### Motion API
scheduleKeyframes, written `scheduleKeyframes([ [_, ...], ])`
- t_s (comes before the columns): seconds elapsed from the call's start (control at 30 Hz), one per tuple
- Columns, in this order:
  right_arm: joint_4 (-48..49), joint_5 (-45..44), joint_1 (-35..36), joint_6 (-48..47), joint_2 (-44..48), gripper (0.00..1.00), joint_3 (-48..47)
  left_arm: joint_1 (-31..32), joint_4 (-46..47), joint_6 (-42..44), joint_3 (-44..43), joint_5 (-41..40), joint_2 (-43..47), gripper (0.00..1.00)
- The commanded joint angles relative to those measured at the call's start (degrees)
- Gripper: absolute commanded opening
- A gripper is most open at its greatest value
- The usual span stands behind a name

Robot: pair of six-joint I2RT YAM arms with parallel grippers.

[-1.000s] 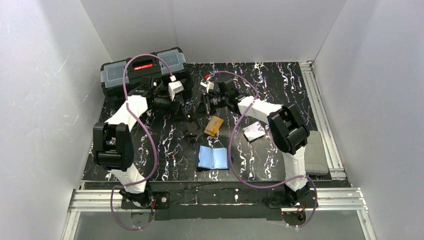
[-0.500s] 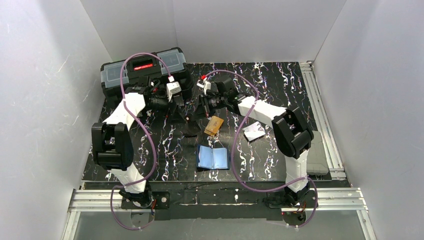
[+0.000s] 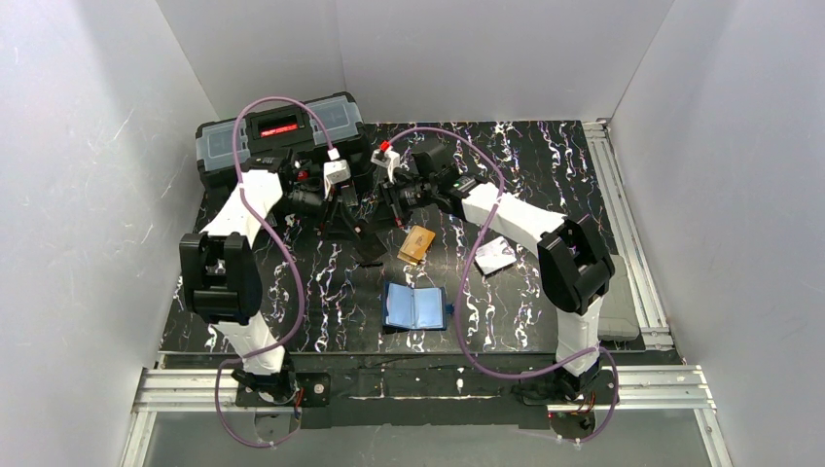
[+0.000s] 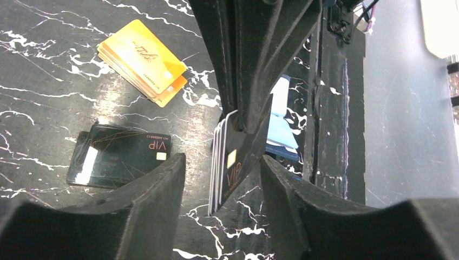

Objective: Put the credit cards into the card holder
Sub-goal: Pick up the credit card from the center of the board, then place the credit card at the center of the board.

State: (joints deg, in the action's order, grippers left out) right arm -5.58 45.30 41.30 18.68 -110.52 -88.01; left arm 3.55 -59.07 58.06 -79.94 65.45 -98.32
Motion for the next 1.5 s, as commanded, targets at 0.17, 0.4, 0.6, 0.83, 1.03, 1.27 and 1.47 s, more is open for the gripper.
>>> scheduleKeyframes([
  [0.17,-2.75,0.18,1.81,-3.46,2.04,0.01,-4.71,-0.10,-18.42,16.07,-6.83,3.72,-3.84,0.14],
  [0.4,-2.90,-3.85,1.92,-2.52,3.39,0.39,-3.92,-0.04,-15.30,13.46,-4.91,2.09,0.18,0.00],
  [0.6,-2.00,-5.23,1.94,-2.49,6.49,0.57,0.07,0.14,-9.92,7.11,-3.21,1.68,3.18,0.00],
  [0.83,-1.54,-4.82,2.06,-2.67,7.85,0.54,3.06,1.16,-10.48,5.84,-3.83,2.40,4.66,0.00],
  [1.03,-1.13,-6.42,2.49,-2.81,6.81,0.50,3.26,1.71,-13.98,6.46,-5.53,4.51,4.45,0.00],
  [1.27,-0.26,-6.91,2.65,-3.00,8.12,0.36,5.20,1.72,-21.66,10.93,-9.01,6.33,3.09,0.00],
  [1.47,0.64,-6.35,2.78,-2.15,10.10,0.10,8.01,1.71,-20.35,8.86,-9.85,7.08,3.70,0.00],
])
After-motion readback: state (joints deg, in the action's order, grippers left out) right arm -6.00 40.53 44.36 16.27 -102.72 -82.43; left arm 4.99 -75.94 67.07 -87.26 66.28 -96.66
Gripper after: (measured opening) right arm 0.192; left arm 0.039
